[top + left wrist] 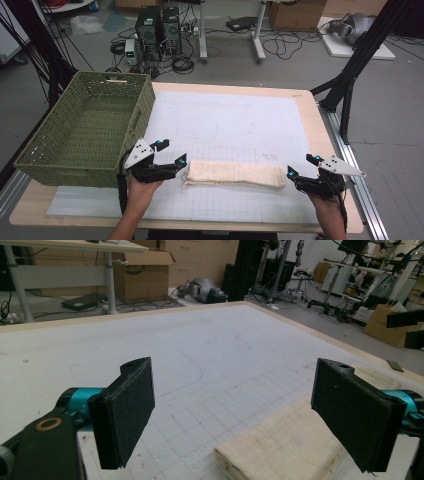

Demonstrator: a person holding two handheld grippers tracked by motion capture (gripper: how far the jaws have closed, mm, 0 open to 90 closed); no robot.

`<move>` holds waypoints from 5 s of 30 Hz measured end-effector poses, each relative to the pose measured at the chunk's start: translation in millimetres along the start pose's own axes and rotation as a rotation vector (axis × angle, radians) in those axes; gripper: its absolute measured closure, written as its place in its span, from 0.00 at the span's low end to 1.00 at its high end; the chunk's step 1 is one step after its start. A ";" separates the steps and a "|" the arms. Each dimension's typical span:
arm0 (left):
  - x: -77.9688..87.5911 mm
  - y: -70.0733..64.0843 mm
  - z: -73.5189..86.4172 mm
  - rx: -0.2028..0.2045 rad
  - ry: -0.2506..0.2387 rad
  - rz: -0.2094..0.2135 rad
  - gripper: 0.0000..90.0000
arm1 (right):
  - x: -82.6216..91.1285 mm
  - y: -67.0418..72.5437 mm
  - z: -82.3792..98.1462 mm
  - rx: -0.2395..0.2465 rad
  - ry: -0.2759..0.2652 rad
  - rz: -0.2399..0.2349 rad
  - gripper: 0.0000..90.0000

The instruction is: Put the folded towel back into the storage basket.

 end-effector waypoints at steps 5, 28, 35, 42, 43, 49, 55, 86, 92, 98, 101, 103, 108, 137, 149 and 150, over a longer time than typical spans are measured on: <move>-2.6 -0.4 -0.3 0.012 0.000 0.006 0.20 | -0.9 -0.1 2.0 -0.003 0.001 -0.007 0.19; -6.8 -3.9 -0.9 0.002 0.012 0.013 0.19 | 4.6 4.6 2.1 -0.003 -0.002 -0.014 0.20; -8.3 -5.6 -0.8 0.007 0.019 0.029 0.19 | 3.0 4.3 2.9 0.005 -0.001 -0.018 0.20; -11.7 -8.7 1.1 0.006 0.035 0.040 0.19 | 4.1 4.7 3.3 0.000 0.002 -0.018 0.20; -12.8 -9.5 2.0 0.006 0.046 0.042 0.19 | 4.2 5.1 3.2 0.000 0.004 -0.019 0.20; -15.9 -10.4 4.8 0.015 0.080 0.049 0.20 | 3.6 5.3 3.5 0.000 0.005 -0.020 0.20; -20.1 -10.2 9.8 0.022 0.120 0.039 0.21 | 2.7 5.6 4.0 0.003 0.010 -0.022 0.20; -43.8 -7.7 48.4 0.027 0.492 -0.100 0.42 | -0.8 6.9 5.3 0.022 0.025 -0.033 0.20; -43.3 -12.9 51.7 -0.017 0.508 -0.125 0.43 | -1.0 7.1 5.6 0.014 0.030 -0.032 0.20; -43.3 -27.3 56.9 -0.098 0.509 -0.177 0.48 | -1.7 7.8 5.4 0.019 0.034 -0.035 0.20; -42.4 -31.8 58.1 -0.110 0.509 -0.161 0.64 | -1.9 7.6 5.3 0.025 0.031 -0.029 0.20; -42.1 -34.1 59.1 -0.117 0.503 -0.164 0.67 | -1.7 7.3 5.0 0.025 0.028 -0.028 0.20; -42.2 -36.0 59.8 -0.133 0.518 -0.099 0.83 | -2.7 8.4 4.6 0.028 0.031 -0.032 0.20; -38.6 -21.1 50.2 -0.019 0.435 -0.046 0.89 | -26.8 18.9 24.4 0.024 0.199 -0.117 0.34; -39.1 -20.8 51.3 -0.027 0.441 -0.048 0.90 | -32.6 21.8 30.2 0.055 0.276 -0.097 0.50; -38.9 -20.6 51.3 -0.029 0.444 -0.049 0.90 | -32.7 22.2 30.3 0.055 0.275 -0.103 0.53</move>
Point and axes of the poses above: each handheld gripper's, and its own axes: x roughly backward along the jaws, z roughly out of its underside, y roughly to its left, the point moved 2 cm from there along -x, roughly forward along the jaws, and after that the axes turned 12 degrees about x, right-handed, at the moved point
